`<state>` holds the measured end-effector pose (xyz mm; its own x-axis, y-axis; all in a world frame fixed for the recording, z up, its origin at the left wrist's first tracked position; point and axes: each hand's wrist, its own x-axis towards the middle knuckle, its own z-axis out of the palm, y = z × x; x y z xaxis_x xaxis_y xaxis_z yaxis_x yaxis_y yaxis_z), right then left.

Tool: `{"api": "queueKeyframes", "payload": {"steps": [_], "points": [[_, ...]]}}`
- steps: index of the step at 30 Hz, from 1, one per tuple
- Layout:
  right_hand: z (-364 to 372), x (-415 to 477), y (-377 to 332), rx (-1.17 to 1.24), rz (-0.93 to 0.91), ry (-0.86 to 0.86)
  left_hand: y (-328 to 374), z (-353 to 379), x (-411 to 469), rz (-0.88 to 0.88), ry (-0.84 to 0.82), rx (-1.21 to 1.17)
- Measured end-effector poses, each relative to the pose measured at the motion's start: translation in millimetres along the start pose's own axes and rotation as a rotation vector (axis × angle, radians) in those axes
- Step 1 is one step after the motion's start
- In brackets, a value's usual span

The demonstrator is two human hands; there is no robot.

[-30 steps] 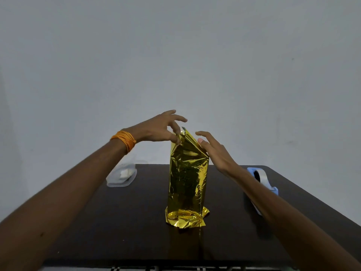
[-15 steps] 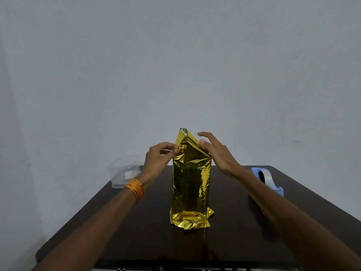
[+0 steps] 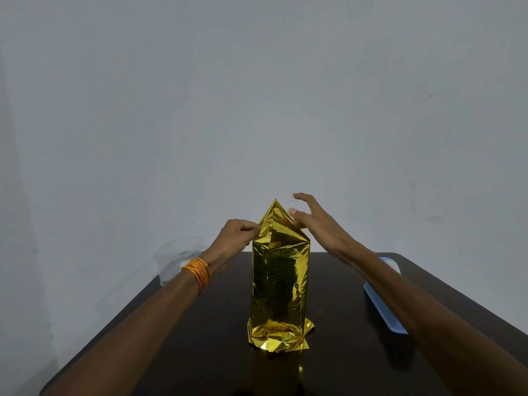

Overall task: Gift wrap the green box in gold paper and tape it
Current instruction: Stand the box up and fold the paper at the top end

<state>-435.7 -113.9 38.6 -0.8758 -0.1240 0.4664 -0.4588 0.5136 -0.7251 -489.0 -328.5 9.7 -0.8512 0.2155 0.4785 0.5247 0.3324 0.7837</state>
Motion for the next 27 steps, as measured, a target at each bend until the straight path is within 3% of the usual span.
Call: {"api": "queueKeyframes", "payload": {"steps": [5, 11, 13, 16, 23, 27], "points": [[-5.5, 9.2, -30.3, 0.043, -0.052, 0.127, -0.6, -5.1, 7.6, 0.008, -0.061, 0.075], [18.1, 22.3, -64.9, -0.44, -0.069, 0.058, 0.3, -8.3, 9.1, -0.003, -0.114, 0.05], [23.2, 28.5, -65.5, -0.503, -0.05, 0.055, 0.5, -8.6, 8.1, -0.03, -0.093, 0.05], [20.7, 33.3, -63.5, -0.379, -0.022, 0.084, 2.2, -9.7, 6.9, -0.036, -0.092, 0.065], [-6.8, 31.9, -55.7, 0.315, 0.081, 0.177, 7.4, -9.6, 5.0, -0.02, -0.073, 0.085], [-17.0, 27.2, -39.1, 0.282, 0.121, 0.155, 10.9, -9.8, 3.9, -0.005, -0.085, 0.061]]}}
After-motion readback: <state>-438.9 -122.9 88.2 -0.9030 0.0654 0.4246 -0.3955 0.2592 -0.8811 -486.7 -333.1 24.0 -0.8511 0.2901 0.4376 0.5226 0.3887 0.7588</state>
